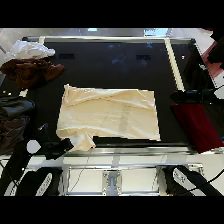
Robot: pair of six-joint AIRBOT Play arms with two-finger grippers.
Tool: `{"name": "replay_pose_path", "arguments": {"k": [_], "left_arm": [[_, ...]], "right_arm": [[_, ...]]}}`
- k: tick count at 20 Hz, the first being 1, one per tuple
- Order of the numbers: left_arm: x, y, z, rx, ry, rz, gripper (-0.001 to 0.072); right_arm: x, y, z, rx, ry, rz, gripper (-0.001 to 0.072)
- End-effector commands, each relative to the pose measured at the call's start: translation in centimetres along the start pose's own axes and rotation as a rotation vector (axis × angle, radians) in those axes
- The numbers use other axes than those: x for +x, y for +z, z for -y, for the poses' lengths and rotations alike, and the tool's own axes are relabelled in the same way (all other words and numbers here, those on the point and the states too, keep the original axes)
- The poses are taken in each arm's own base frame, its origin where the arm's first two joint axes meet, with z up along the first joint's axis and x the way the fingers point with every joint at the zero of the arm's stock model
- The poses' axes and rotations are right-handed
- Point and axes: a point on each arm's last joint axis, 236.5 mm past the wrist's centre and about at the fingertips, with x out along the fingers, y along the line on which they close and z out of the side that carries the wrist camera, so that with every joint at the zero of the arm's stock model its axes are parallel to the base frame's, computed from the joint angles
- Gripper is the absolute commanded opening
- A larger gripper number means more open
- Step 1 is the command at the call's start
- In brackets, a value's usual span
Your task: Fold the shirts.
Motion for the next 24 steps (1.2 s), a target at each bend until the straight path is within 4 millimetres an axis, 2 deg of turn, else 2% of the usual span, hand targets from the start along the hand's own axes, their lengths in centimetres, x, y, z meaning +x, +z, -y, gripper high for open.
{"name": "replay_pose_path", "arguments": {"k": [1,2,4,5,6,8,10,12,15,17,19,20,22,24], "left_arm": [[1.4,1.2,0.4,-0.027,-0.021,0.022,0.0513],[1.8,1.1,0.7,-0.03,-0.031,0.006,0.0465],[2.2,1.1,1.3,-0.038,-0.059,-0.007,0.0452],[2.1,1.3,1.6,-0.042,-0.068,0.0,0.0317],[2.1,1.4,1.7,-0.042,-0.073,0.005,0.0129],[1.9,1.4,1.8,-0.023,-0.073,0.003,0.0025],[1.2,1.8,2.4,0.02,-0.08,0.008,0.0008],[-0.1,3.2,3.5,0.07,-0.089,0.05,0.0008],[-2.9,6.2,5.3,0.138,-0.099,0.146,0.0008],[-4.3,7.2,6.1,0.167,-0.103,0.182,0.0008],[-4.9,7.4,6.6,0.188,-0.109,0.189,0.0008],[-4.9,7.4,6.5,0.192,-0.106,0.187,0.0008],[-4.9,7.2,6.5,0.192,-0.104,0.181,0.0008],[-4.9,7.3,6.4,0.194,-0.102,0.183,0.0008]], "right_arm": [[-0.1,0.3,-0.7,0.011,0.028,0.012,0.0354],[-0.1,0.3,-0.7,0.012,0.031,0.012,0.0354],[-0.1,0.0,-0.9,0.013,0.037,0.001,0.0354],[-0.1,-0.3,-1.0,0.012,0.042,-0.011,0.0354],[-0.1,-0.6,-1.1,0.012,0.047,-0.025,0.0352],[-0.2,-1.5,-1.5,0.01,0.063,-0.065,0.0321],[-0.3,-3.3,-1.7,0.0,0.07,-0.139,0.0312],[-0.4,-6.3,-1.7,0.001,0.08,-0.255,0.0315],[1.6,-13.5,-1.0,0.123,0.068,-0.45,0.0337],[3.0,-18.6,-2.4,0.23,0.123,-0.561,0.0469],[3.4,-22.1,-4.2,0.317,0.185,-0.639,0.0492],[3.6,-23.4,-5.2,0.367,0.218,-0.668,0.0492],[3.8,-24.6,-6.7,0.457,0.261,-0.692,0.0491],[4.2,-25.2,-6.9,0.512,0.254,-0.696,0.049]]}}
